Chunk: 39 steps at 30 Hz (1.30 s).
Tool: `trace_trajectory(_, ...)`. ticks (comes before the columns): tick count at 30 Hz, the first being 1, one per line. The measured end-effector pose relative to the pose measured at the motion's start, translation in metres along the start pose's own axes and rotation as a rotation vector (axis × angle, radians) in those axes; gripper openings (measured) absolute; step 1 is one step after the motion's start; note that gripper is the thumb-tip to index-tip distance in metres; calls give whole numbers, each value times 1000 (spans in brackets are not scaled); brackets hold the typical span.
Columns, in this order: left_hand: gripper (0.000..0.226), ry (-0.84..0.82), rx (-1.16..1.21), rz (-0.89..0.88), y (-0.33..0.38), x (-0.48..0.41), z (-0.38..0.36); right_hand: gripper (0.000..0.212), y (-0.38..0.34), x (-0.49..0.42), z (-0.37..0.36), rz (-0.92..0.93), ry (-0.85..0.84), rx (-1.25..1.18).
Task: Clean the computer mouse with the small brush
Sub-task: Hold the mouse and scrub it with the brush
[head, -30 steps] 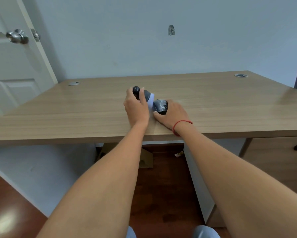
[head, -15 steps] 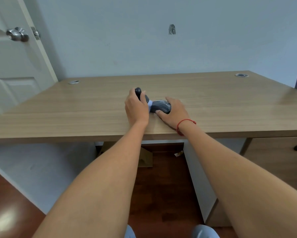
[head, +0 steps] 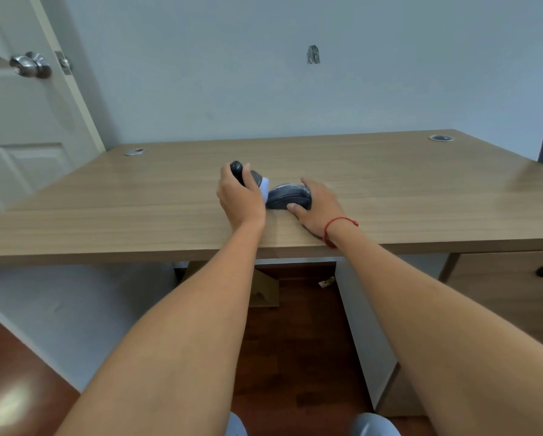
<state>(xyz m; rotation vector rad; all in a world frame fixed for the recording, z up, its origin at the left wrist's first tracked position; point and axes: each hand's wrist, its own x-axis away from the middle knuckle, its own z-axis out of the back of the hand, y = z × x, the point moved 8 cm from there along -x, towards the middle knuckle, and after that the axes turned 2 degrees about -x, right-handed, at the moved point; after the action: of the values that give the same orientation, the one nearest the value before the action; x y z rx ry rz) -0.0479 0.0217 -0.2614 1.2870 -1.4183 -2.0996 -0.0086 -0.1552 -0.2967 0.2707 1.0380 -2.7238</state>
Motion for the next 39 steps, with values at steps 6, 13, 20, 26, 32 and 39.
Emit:
trace_trajectory(6,13,-150,-52,-64,1,3,-14,70,5,2,6,-120,133,-37)
trace_trajectory(13,23,-169,47,-169,18,7,-14,61,12,0,11,-197,186,-167)
trace_trajectory(20,19,-172,-47,-73,1,5,-15,71,11,5,8,-219,87,-278)
trace_trajectory(26,25,-205,61,-120,13,9,-18,93,9,6,9,-230,156,22)
trace_trajectory(32,22,-139,-57,-71,2,4,-15,84,14,5,11,-223,145,-165)
trace_trajectory(39,20,-251,-34,-165,11,9,-24,69,7,6,10,-155,99,-112)
